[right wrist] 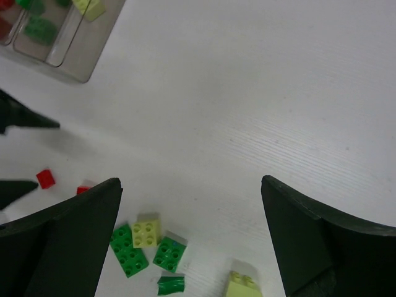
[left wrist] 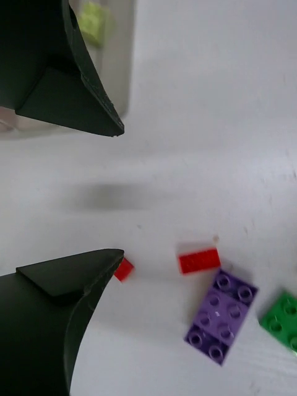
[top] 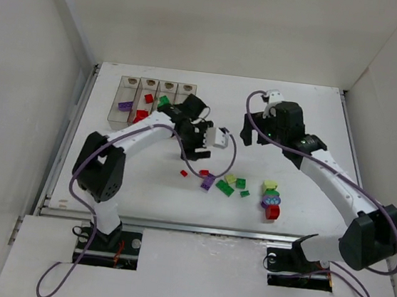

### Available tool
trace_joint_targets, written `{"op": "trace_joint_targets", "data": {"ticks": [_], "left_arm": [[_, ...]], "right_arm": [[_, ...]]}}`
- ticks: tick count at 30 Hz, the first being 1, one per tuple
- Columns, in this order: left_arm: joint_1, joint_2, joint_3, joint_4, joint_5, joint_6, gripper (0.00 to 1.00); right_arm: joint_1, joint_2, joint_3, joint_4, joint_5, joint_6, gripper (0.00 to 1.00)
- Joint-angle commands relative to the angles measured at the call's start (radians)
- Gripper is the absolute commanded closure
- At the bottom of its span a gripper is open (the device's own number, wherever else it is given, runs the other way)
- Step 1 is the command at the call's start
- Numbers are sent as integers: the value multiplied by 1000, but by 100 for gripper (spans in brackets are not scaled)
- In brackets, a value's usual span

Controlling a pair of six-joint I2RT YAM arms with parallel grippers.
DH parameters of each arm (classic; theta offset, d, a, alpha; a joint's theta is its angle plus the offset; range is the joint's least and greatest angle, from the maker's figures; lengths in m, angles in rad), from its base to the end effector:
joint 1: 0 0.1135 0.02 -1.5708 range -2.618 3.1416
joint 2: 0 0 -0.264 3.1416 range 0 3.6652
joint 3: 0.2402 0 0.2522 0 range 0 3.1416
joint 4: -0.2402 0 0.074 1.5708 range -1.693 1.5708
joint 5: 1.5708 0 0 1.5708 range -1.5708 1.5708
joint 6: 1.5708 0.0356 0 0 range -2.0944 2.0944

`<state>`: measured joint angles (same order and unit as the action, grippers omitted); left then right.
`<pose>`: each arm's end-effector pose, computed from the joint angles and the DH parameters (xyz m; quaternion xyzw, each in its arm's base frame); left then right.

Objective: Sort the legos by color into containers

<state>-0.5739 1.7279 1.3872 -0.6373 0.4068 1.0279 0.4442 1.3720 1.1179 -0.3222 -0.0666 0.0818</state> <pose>0.3046 -0.2137 0.2605 0.7136 0.6096 -0.1239 0.3222 0.2806 0.1362 0.3091 -0.1739 0.8612 0.1522 0.4527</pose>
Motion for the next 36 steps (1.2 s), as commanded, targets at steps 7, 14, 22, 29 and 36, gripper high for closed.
{"op": "trace_joint_targets", "data": {"ticks": [7,14,22,29,36], "left_arm": [[-127,105,-92,25,-51,-89,29],[-127,127,-126,46,-14,-80,29],[-136,159,-165,203,-14,-198,38],[-136,177,-160,255,-23,-230,58],[-136,177,-142,199,-33,-241,100]], "right_arm": [[-53,-111,-70,35,119,46,1],[-71,-139,-101,35,119,36,1],[-71,-129,-90,45,97,36,1],[-81,-129,-81,45,97,27,1],[-81,-129,-81,45,97,18,1]]}}
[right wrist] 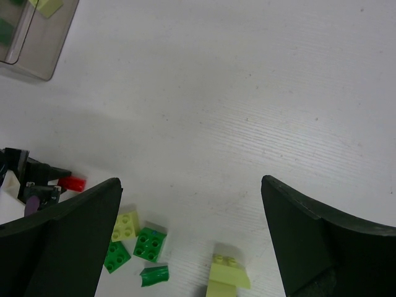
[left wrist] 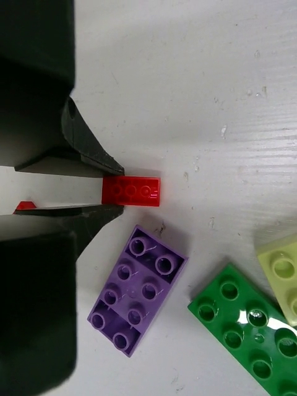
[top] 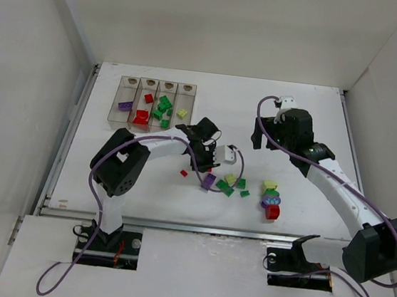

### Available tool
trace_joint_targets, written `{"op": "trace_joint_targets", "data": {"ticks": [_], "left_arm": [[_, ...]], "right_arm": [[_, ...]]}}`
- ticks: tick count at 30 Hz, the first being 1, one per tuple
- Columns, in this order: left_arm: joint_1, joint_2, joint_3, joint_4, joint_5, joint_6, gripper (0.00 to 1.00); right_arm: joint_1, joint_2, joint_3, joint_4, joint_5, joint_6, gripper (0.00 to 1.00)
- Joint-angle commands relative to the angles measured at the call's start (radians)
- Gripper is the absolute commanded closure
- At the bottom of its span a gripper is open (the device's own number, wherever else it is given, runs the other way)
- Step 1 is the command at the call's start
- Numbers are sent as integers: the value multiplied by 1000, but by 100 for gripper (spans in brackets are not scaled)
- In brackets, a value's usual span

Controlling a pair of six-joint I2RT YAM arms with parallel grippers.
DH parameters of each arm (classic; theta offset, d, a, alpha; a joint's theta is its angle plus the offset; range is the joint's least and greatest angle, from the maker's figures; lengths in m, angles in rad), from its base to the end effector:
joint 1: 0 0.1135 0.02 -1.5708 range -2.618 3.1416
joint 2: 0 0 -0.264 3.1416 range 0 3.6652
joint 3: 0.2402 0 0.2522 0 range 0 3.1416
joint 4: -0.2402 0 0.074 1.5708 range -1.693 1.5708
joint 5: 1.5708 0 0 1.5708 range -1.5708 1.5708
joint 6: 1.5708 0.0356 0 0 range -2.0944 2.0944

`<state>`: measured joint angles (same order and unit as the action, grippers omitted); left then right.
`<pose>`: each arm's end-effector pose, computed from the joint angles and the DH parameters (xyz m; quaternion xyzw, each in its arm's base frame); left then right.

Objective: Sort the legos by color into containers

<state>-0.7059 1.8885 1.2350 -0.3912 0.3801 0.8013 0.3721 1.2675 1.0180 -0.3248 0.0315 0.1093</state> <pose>0.2861 -0.2612 0.1704 0.6847 0.6579 -0.1700 0.2638 0.2662 0.1027 0.3036 -0.1076 0.8717 0.1005 0.4674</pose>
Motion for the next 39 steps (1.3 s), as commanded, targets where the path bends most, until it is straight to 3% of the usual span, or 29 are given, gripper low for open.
{"op": "trace_joint_targets", "data": {"ticks": [1,5,7,12,15,19,30,35,39], "left_arm": [[-4,17,11,-48,-6,-23,100],[83,-6,58,-112,40,-94,100],[129,-15,164,-182,72,-129,100],[363,-60,383,-210,160,-318,100],[495,-104,390,-89,10,-499,100],[571,-118,330,44,-253,-539,100],[663,-2,255,187,-336,-563,98],[663,-2,224,207,-314,-564,46],[663,-12,202,229,-305,-564,34]], "right_arm": [[-9,-25,28,47,-1,-10,1],[-9,-25,28,56,-21,-10,1],[-9,-16,28,56,-21,0,1],[-9,-5,63,56,-10,23,1],[-9,4,63,79,-10,49,1],[-9,52,79,79,-19,70,1],[10,139,203,52,-10,89,1],[22,139,223,-5,73,139,1],[22,139,251,-103,145,173,1]]}}
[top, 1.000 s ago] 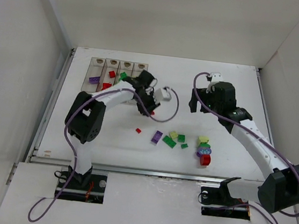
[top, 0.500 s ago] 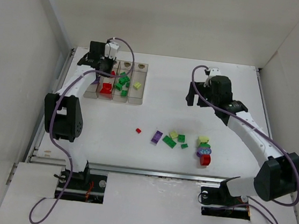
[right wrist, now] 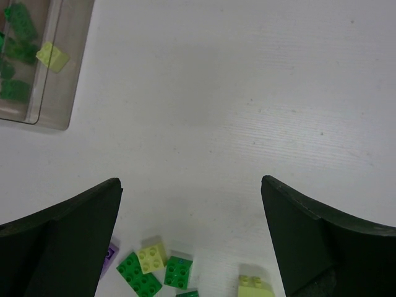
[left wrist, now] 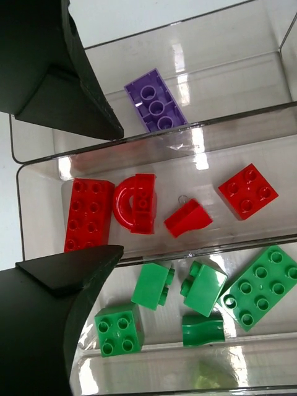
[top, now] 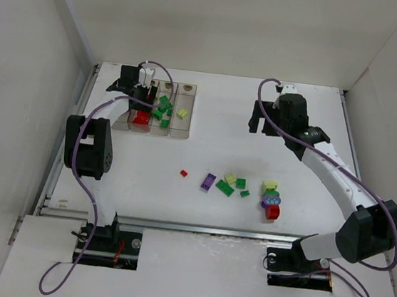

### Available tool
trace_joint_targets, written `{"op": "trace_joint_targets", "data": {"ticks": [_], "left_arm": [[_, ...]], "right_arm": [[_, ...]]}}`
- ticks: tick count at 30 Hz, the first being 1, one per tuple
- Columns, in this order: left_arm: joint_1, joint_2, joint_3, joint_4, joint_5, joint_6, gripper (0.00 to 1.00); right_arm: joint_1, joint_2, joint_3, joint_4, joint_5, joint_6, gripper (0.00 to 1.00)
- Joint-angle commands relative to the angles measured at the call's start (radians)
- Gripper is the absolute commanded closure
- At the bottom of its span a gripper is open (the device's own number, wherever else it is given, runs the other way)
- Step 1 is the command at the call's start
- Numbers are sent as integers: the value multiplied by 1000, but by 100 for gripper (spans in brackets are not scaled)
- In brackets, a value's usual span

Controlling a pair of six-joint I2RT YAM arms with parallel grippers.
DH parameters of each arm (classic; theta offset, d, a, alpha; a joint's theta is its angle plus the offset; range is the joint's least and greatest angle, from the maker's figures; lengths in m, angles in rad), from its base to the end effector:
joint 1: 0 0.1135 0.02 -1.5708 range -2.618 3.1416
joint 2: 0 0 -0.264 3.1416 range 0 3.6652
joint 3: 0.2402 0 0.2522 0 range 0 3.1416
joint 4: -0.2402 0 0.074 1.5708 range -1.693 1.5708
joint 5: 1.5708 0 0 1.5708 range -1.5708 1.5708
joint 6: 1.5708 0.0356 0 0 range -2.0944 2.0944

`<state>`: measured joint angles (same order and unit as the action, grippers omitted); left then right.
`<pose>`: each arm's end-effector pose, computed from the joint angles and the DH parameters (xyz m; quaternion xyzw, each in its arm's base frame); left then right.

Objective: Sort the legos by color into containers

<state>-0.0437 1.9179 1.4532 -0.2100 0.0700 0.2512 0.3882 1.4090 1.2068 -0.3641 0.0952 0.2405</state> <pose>0.4407 -0.0218 0.2372 0.1473 0.8887 0.0135 0.4339 0.2992 0.1187 0.3249 -0.0417 0.8748 0.1090 0.4702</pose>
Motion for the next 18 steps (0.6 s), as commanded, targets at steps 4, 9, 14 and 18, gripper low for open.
{"op": "trace_joint_targets", "data": {"ticks": [4,9,14,18], "left_arm": [[-8,-65,-16,47,-27,-23,34],[-30,-105,80,14,-195,-23,24],[-44,-221,127,15,-427,-174,0],[-22,-333,95,6,-440,-256,0]], "right_arm": [[6,-53,62,-125,123,52,1],[-15,-146,42,-194,170,62,1],[-95,-203,-9,-291,110,53,1],[-117,-235,-73,-378,101,65,1]]}}
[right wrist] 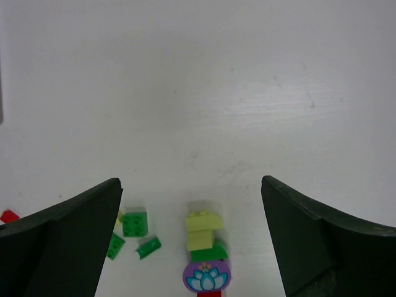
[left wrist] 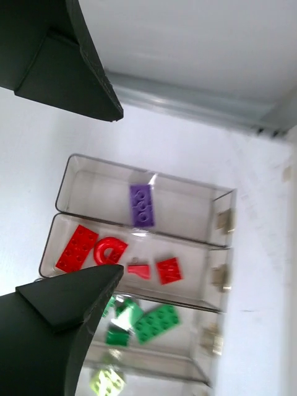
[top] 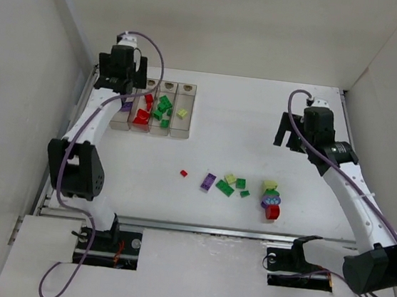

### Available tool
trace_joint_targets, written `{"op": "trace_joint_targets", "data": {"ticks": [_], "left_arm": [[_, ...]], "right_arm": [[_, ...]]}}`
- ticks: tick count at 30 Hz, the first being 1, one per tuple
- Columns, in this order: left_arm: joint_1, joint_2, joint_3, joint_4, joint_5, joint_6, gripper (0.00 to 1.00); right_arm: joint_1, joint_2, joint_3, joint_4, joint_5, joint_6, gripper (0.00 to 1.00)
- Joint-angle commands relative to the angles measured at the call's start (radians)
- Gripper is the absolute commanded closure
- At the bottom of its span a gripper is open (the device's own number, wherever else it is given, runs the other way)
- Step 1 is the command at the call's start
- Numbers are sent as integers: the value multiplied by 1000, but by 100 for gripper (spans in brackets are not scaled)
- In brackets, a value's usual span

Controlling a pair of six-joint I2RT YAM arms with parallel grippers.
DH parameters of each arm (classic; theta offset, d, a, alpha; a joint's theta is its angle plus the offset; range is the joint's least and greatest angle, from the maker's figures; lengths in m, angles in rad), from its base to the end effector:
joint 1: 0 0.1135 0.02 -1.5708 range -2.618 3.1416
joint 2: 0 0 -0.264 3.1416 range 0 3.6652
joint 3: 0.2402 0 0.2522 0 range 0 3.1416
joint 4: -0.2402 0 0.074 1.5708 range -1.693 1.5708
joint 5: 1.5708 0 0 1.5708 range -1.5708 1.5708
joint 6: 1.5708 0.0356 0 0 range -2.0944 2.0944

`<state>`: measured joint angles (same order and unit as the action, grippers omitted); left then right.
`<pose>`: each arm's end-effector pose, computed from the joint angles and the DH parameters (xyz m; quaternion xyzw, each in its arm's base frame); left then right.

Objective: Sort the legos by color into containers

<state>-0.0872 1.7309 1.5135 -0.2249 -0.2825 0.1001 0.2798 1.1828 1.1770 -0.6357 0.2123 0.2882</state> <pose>0.4113 -0.0260 0.3336 0.0033 0.8399 0.1224 0.5287 0.2448 0.0625 0.3513 0.0512 0.8887 0.0339 0.4543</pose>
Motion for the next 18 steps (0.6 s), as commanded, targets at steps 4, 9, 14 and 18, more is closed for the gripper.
{"op": "trace_joint_targets", "data": {"ticks": [4,9,14,18], "left_arm": [[21,-192,50,-53,9,-105,0],[21,-212,30,-53,35,-91,0],[-12,-339,-99,-28,138,-91,0],[-22,-432,-190,-37,111,-62,0]], "right_arm": [[-8,18,-57,-142,-72,60,1],[-8,46,-30,-217,-97,98,1],[102,105,91,-217,-246,98,1],[323,308,242,-277,-219,126,1]]}}
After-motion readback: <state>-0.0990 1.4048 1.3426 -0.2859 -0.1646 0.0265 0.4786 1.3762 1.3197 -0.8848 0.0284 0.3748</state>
